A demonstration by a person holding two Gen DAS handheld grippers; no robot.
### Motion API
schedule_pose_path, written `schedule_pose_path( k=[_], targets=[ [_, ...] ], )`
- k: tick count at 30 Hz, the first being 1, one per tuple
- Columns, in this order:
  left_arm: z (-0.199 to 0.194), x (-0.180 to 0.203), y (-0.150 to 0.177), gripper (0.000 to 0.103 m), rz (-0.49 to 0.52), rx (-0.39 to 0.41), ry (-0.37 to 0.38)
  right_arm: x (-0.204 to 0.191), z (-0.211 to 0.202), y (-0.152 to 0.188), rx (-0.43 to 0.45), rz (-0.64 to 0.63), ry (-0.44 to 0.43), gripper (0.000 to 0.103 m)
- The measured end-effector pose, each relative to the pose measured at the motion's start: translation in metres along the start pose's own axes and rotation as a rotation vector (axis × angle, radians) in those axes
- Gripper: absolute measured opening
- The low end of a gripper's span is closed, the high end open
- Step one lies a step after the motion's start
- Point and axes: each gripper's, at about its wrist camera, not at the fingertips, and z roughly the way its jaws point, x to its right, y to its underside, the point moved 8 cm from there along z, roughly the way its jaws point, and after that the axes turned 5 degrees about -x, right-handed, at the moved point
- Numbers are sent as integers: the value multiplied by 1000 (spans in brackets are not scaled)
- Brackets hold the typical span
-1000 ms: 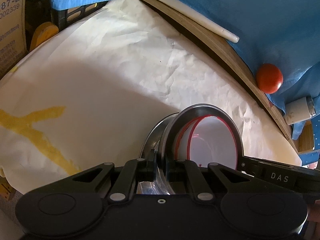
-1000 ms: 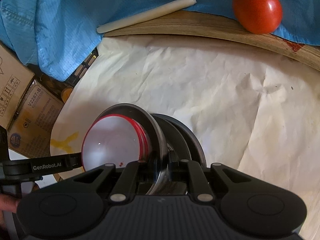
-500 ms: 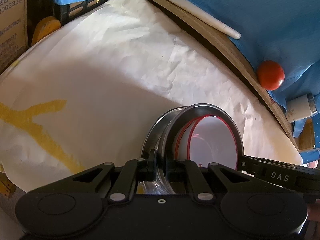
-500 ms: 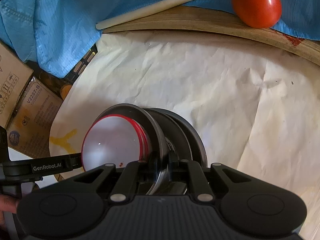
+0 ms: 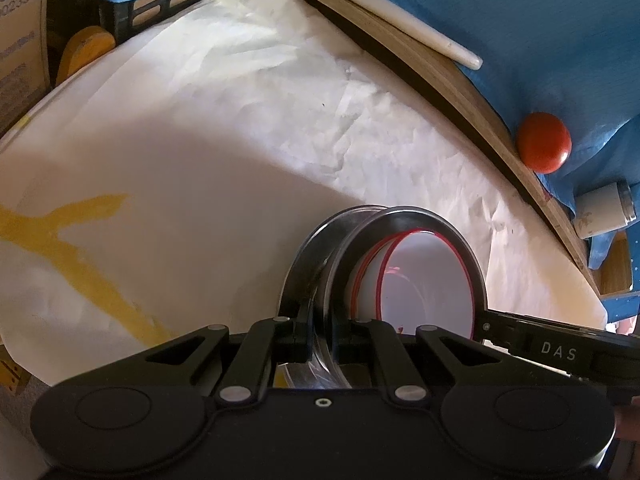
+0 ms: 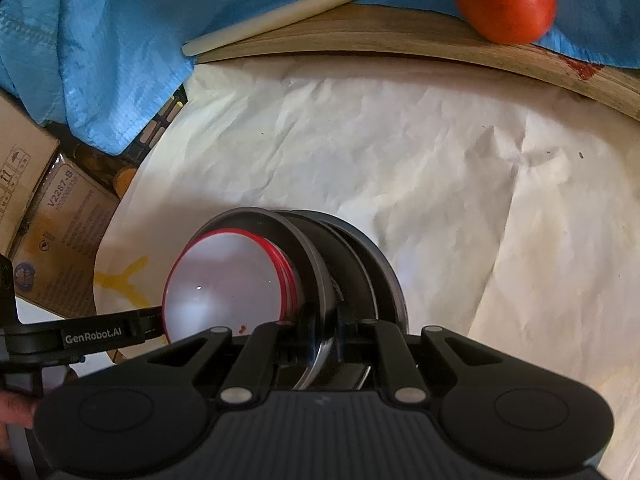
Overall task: Organize plates and bowls
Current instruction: 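Lower the steel bowl onto the plate stack with both grippers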
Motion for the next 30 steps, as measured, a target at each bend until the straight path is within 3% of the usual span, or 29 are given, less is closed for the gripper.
schedule_pose_path(
  k=[30],
  targets=[
    [3, 3, 1, 7, 10, -8, -11, 6, 2, 2, -8, 22, -14, 12]
  ],
)
